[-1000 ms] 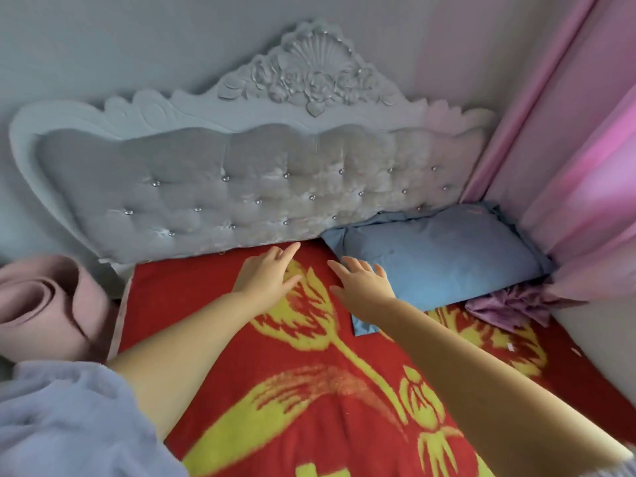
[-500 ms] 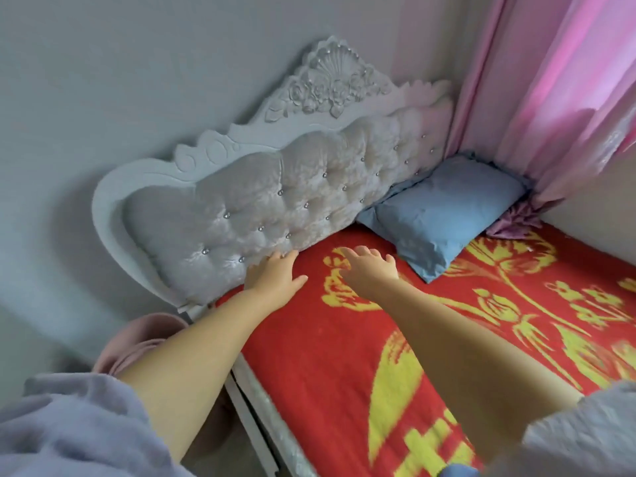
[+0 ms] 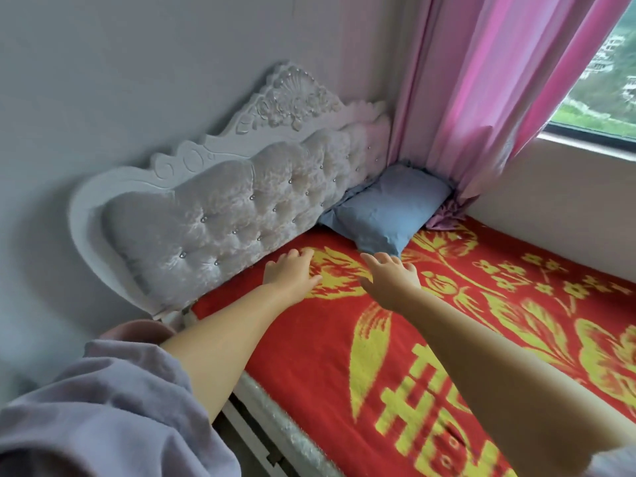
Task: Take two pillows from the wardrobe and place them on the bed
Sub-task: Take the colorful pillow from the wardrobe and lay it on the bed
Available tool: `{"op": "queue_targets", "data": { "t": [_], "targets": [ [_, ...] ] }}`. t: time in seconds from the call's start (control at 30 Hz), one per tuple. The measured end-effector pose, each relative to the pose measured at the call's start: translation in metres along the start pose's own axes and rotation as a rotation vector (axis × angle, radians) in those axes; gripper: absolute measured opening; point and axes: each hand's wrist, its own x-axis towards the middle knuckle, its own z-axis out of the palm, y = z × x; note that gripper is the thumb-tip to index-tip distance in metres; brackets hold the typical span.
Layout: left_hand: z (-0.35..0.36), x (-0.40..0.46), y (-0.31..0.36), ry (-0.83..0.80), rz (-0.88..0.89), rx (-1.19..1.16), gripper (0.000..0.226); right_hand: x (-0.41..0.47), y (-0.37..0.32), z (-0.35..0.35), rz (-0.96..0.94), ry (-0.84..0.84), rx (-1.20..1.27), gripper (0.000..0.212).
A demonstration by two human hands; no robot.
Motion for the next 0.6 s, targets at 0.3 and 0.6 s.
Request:
{"op": "queue_targets", "data": {
  "t": [0.3,0.6],
  "targets": [
    [0.020,-0.159,0.008,0.130,-0.143,-0.054,0.050,-0.120,-0.019,0.019,-0.129,0.110,-0.020,0.048],
    [0.067,-0.389,-0.057,-0.063,-0.397,-0.208,0.056,-0.266,-0.122,0.087,-0.443,-0.062,-0.101,0.051]
  ]
}}
